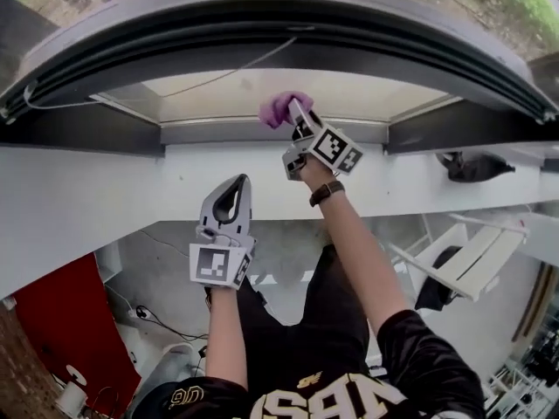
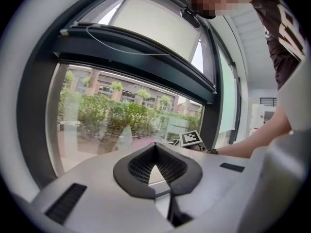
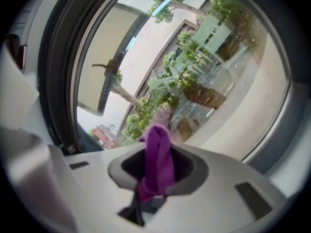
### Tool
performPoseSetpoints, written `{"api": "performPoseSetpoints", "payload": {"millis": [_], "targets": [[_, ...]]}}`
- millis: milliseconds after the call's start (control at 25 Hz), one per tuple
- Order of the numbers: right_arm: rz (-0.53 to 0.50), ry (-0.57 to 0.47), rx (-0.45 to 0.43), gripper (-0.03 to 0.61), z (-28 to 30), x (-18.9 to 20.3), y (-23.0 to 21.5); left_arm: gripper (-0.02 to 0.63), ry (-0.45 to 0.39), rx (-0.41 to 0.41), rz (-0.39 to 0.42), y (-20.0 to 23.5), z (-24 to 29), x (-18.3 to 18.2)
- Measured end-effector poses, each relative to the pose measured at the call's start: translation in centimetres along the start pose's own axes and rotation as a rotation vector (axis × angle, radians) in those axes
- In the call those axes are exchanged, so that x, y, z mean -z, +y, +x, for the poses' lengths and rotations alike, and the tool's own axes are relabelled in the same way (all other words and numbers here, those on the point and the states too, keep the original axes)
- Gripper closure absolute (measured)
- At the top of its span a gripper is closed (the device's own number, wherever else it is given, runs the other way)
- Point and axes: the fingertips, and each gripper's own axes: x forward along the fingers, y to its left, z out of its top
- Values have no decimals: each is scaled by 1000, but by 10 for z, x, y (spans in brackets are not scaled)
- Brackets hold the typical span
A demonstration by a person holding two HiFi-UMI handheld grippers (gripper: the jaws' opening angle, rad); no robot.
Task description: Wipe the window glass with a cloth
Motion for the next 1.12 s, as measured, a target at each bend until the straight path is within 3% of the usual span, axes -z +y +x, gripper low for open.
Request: {"api": "performPoseSetpoints", "payload": {"millis": [160,280,440,560,720,880,1000,1120], "targets": [[-14,-127,119,491,-73,-90,-89,604,-3,104,-10,-83,46,14],[-18,-215,226,491,-120,-140,-142,604,2,152,-19,-120,61,24],[115,-354,375,492,-158,-179,-182,604,-9,142,-43,-128,62,29],[132,-367,407,492,-158,-166,-181,604,2,111,-72,-105,50,31],[55,-211,309,492,-100,-78,-119,604,-5,19,-58,-34,19,24],[-133,32,100,492,6,74,-10,604,-7,-128,-50,55,-32,13],[-108,151,-51,492,89,186,72,604,32,-197,25,114,-76,1],[-122,222,-153,492,155,267,144,604,70,-256,103,160,-120,-8]]}}
